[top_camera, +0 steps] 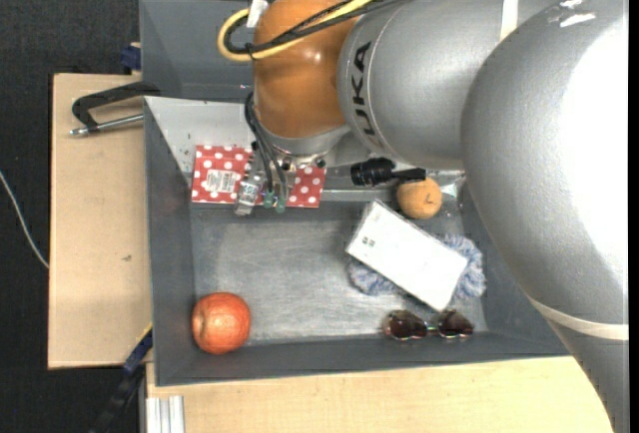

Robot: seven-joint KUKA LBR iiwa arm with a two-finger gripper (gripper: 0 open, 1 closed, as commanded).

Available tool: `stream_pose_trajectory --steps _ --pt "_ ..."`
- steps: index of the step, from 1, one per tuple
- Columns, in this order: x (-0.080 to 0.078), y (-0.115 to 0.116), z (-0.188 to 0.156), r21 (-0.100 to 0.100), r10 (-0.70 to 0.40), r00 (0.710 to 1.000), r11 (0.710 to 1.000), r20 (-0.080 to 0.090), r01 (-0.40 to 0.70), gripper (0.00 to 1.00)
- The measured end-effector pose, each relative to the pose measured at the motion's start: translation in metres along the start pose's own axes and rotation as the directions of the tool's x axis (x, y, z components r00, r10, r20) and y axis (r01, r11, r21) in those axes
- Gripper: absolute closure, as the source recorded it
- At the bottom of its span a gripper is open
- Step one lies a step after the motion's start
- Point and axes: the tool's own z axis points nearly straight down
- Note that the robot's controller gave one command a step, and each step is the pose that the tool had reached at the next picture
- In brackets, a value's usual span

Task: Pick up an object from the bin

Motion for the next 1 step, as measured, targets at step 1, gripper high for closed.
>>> stream_pose_trajectory --steps 1 --pt "-0.0013 0.0019 -0.0448 -0.004 -0.009 1.000 1.000 0.004 0.009 1.00"
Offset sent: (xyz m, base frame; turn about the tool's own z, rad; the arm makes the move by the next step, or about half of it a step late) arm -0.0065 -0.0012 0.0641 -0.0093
